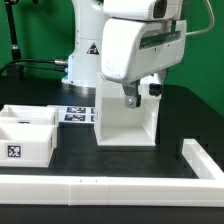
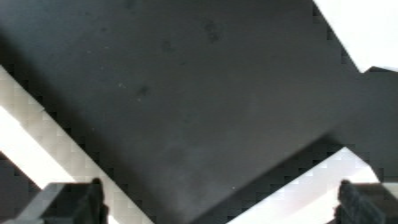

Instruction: Assemble drawer

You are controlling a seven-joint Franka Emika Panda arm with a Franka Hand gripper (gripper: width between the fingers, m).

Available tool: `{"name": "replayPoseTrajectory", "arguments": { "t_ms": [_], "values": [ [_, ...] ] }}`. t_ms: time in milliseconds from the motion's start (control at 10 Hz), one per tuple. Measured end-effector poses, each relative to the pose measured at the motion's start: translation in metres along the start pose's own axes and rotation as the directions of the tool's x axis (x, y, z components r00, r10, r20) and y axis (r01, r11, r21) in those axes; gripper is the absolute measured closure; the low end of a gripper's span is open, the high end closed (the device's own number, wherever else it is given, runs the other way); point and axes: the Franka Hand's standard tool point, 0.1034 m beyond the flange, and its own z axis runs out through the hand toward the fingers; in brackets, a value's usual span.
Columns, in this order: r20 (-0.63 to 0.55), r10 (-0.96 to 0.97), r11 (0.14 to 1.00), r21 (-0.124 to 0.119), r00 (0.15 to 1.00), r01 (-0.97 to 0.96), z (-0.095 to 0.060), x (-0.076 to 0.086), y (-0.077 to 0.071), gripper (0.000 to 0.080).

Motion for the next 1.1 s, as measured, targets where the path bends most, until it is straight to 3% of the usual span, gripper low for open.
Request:
{"name": "replayPoseTrajectory", "arguments": {
  "t_ms": [500, 600, 900, 1100],
  "values": [
    [-0.001, 0.007, 1.000, -0.001, 1.000, -0.007, -0.001, 0.000, 0.000, 0.0150],
    [-0.004, 0.058, 0.998, -0.007, 0.998, -0.058, -0.007, -0.002, -0.003, 0.0150],
    [-0.002, 0.239, 0.971, -0.009, 0.971, -0.239, -0.019, -0.022, -0.034, 0.0150],
    [0.008, 0.375, 0.927, -0.010, 0.927, -0.375, -0.020, -0.028, -0.068, 0.0150]
  ]
}}
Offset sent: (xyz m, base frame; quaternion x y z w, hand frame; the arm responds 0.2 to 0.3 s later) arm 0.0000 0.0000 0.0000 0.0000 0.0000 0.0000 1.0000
